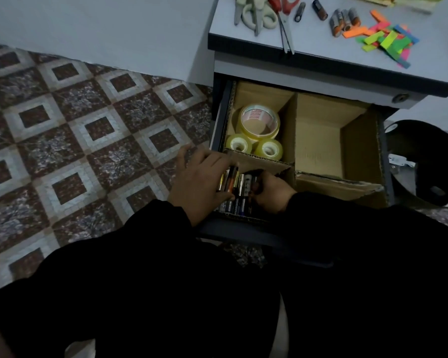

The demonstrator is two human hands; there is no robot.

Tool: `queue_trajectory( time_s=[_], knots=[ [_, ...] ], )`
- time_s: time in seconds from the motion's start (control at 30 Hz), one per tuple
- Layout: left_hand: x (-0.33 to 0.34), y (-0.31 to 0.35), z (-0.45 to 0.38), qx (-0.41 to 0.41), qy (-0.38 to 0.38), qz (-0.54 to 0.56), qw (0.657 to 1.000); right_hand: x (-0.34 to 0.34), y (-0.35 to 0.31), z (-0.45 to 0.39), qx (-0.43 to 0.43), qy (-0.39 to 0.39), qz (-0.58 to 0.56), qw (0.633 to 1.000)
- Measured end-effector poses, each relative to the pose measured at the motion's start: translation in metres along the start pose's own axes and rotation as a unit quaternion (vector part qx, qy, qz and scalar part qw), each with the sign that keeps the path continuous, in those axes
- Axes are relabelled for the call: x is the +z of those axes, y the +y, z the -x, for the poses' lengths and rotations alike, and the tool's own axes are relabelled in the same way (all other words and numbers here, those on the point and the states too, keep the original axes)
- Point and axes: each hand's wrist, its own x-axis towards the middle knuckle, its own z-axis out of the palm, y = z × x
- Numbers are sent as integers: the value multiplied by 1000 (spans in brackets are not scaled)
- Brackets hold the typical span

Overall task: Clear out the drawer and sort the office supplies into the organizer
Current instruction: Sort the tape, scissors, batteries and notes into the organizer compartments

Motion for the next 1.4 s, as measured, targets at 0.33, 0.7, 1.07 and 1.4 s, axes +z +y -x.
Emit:
queue_trajectory(
  time_s=[0.33,0.7,1.07,1.4],
  knots=[
    [5,-3,0,13,24,1,1000,4,4,-4,38,-47,-45,997],
    [5,-1,-1,36,56,-46,997,-4,3,7,41,-59,-24,997],
    [-3,17,-9,30,10,-1,1000,-22,14,26,-10,-63,-213,975],
    [13,36,-36,-72,-183,190,962,-37,69,44,-306,176,-38,935]
  ],
)
